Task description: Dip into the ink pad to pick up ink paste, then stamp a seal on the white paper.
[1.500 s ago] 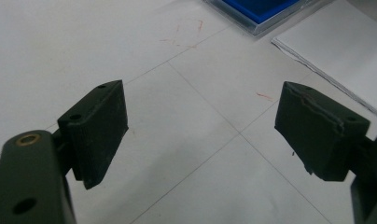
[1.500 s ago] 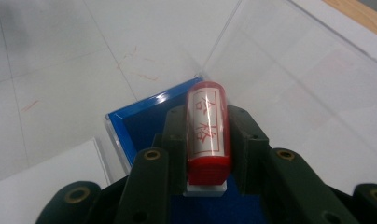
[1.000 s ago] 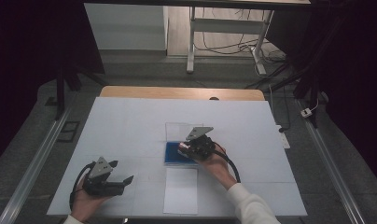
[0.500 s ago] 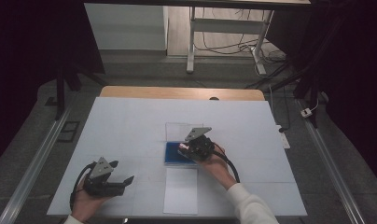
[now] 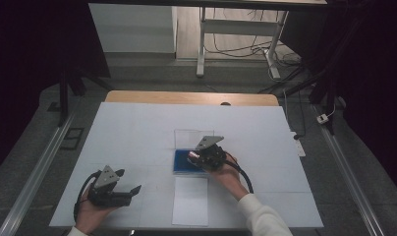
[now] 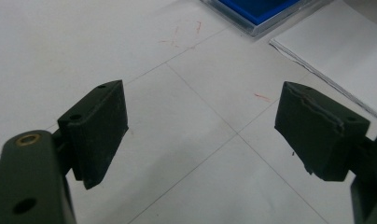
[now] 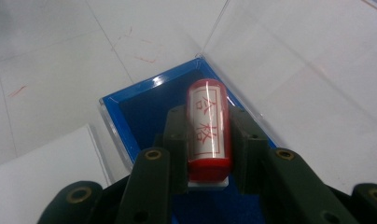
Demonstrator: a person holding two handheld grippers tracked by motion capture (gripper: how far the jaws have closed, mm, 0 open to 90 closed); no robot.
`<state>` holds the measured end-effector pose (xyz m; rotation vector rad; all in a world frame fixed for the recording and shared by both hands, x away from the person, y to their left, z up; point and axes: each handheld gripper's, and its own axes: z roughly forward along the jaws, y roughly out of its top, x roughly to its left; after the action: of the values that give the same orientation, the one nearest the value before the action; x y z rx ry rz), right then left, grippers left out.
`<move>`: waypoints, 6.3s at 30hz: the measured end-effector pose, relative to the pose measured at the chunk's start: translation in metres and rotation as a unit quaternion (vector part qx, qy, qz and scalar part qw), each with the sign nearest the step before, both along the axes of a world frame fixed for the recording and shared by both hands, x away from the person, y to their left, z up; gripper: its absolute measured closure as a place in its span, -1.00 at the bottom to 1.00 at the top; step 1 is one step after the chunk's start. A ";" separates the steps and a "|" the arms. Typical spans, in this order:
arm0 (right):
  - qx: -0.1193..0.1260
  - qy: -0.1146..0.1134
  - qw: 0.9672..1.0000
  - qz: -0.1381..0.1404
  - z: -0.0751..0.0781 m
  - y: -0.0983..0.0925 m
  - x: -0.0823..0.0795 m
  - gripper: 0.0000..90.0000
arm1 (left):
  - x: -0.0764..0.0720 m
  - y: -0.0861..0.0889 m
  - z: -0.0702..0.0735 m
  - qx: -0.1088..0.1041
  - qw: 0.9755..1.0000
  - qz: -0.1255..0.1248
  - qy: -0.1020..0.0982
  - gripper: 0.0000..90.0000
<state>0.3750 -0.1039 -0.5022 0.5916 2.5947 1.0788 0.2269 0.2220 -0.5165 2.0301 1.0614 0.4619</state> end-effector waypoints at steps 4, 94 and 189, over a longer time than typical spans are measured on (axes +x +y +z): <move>0.005 0.002 1.000 0.000 -0.001 0.000 0.000 0.57 | 0.000 -0.001 0.000 -0.001 1.000 -0.001 0.000 -0.62; 0.000 0.006 1.000 -0.002 0.000 0.005 0.005 0.57 | 0.000 0.002 -0.001 0.006 1.000 0.001 0.002 -0.62; 0.075 0.014 0.995 0.066 0.038 -0.023 -0.062 0.55 | 0.003 0.000 -0.004 0.005 1.000 -0.007 0.008 -0.60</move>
<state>0.3131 -0.1266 -0.4638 0.4764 2.6236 1.3261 0.2295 0.2224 -0.5202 2.0515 1.0557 0.4459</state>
